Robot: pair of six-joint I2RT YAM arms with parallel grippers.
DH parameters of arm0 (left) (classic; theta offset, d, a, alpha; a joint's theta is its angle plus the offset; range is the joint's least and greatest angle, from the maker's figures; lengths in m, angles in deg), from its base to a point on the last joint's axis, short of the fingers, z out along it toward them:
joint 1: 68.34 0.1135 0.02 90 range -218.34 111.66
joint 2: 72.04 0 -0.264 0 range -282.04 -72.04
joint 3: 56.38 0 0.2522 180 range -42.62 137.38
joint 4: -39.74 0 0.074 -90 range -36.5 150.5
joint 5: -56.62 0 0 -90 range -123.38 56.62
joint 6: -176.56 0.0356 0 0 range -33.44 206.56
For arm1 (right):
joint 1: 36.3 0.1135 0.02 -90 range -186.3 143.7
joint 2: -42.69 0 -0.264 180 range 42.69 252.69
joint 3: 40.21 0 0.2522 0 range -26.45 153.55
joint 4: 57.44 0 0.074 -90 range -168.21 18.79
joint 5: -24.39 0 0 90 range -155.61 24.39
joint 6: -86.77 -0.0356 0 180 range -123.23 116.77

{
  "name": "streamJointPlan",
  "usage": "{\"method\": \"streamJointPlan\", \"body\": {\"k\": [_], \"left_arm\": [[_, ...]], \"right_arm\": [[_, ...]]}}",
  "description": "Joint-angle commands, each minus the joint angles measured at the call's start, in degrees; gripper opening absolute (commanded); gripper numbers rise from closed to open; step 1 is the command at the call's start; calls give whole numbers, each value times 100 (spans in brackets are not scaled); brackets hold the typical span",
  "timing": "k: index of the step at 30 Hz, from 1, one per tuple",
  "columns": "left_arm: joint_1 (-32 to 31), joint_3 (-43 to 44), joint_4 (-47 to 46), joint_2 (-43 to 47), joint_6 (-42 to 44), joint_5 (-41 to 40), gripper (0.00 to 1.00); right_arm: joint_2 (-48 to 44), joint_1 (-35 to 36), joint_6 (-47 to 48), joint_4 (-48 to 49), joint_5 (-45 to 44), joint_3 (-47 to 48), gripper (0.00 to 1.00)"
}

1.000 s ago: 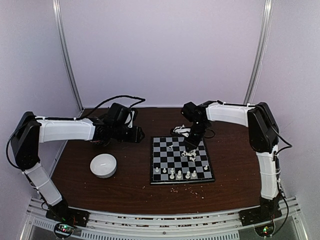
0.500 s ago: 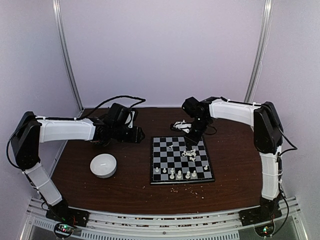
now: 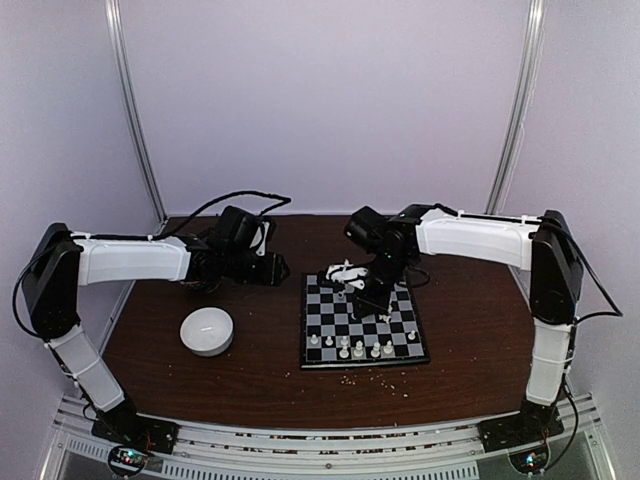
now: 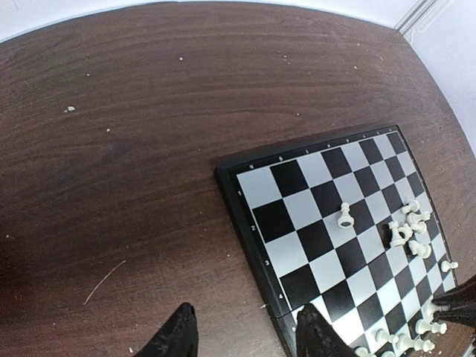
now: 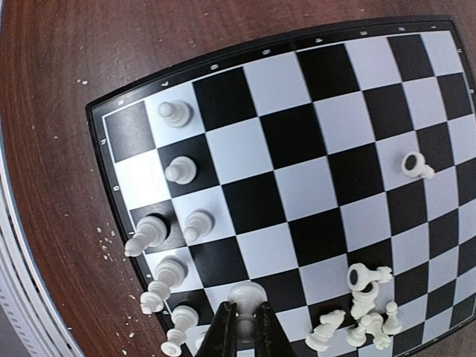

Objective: Set up the chess pieces on the board
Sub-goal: Place the pawn at d2.

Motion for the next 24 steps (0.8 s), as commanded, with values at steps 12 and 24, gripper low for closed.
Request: {"method": "streamJointPlan", "body": {"k": [12,24], "left_arm": [[16,2,-104,181,-7,-89,46],[22,70,-42,162,32,-97,46]], "right_arm": [[164,205,340,-58,296,-268,10],[389,225,422,-3,17,-370,11]]}}
